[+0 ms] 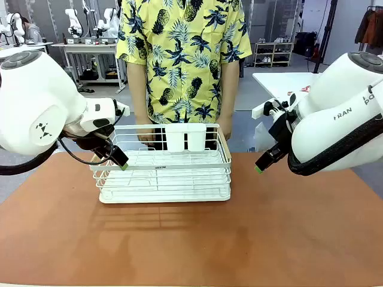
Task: Clean the table.
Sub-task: Pick up the Lint Roller when the human hands it over.
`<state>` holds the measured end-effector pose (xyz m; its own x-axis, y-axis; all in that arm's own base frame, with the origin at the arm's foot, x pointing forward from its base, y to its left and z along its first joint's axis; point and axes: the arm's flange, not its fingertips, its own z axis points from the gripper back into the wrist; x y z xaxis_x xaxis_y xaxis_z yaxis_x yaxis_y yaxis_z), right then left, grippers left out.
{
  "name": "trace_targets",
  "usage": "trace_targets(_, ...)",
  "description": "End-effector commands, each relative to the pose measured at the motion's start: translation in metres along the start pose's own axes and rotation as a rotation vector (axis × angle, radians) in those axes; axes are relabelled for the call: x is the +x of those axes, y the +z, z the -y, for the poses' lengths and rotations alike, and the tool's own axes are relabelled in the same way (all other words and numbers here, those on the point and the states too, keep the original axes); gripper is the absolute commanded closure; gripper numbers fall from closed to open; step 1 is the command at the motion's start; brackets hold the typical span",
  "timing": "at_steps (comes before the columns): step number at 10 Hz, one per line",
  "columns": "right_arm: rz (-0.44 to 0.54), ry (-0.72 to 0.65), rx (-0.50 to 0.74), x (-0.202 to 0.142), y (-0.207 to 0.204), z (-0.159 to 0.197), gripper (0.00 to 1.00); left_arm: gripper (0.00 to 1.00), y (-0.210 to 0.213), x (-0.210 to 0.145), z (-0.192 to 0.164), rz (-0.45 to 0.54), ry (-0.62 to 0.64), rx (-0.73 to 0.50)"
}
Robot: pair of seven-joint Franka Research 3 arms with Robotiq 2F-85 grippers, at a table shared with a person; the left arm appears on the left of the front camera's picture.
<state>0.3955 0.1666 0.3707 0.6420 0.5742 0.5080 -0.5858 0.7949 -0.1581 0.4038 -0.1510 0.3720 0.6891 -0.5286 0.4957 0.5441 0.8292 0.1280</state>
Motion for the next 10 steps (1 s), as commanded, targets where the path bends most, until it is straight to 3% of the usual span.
trace_targets(1, 0.000, 0.000, 0.000, 0.0000, 0.0001, 0.0000, 0.00, 0.00, 0.0000, 0.0001, 0.0002, 0.000, 0.000, 0.000)
trace_targets(10, 0.000, 0.001, -0.001, -0.0001, 0.0000, 0.0005, 0.00, 0.00, 0.0000, 0.0001, 0.0004, 0.000, -0.001, 0.000)
